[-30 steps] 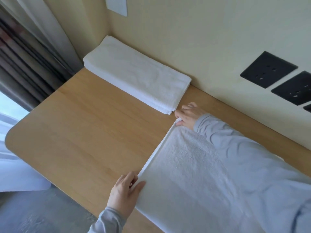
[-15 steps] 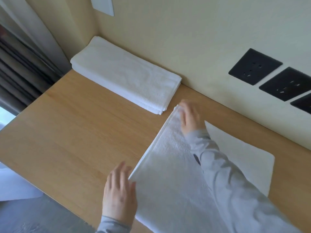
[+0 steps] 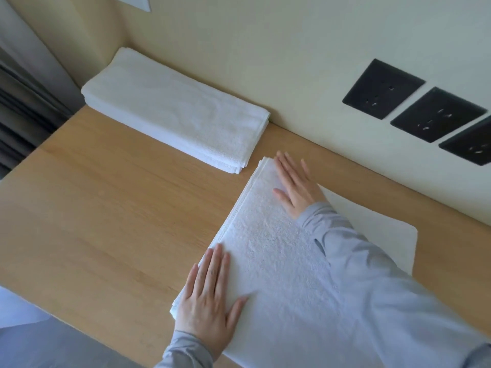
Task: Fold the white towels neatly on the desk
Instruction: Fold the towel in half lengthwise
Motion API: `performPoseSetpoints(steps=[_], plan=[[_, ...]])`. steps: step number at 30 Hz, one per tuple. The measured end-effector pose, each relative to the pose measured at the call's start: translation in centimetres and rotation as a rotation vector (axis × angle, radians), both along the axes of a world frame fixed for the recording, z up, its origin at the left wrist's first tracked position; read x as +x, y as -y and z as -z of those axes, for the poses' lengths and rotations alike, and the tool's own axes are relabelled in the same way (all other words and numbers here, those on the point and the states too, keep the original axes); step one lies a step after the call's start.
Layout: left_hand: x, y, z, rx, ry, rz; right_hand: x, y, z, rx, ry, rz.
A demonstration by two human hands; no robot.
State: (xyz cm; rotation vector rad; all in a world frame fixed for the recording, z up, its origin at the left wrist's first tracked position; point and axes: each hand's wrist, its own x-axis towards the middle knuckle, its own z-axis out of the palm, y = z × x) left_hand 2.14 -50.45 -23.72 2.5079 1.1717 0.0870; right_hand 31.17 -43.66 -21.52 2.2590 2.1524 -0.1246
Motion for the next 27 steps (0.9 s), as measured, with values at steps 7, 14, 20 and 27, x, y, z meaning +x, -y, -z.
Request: performPoseSetpoints(steps=[7, 14, 20, 27], plan=[[0.1, 0.1, 0.1, 0.007, -0.014, -0.007, -3.6, 11.6, 0.7, -0.129, -0.065, -0.412], [0.2, 0.2, 0.0, 0.061, -0.030, 0.002, 8.5, 12.3, -1.7, -0.332, 0.185, 0.389], [4.2, 6.9, -3.0, 0.043, 0.080, -0.004, -2.5, 17.0, -3.0, -0.045, 0.033, -0.147], [8.8, 15.0, -2.2, -0.049, -0.067, -0.026, 1.6, 21.5, -1.4, -0.200, 0.069, -0.304]])
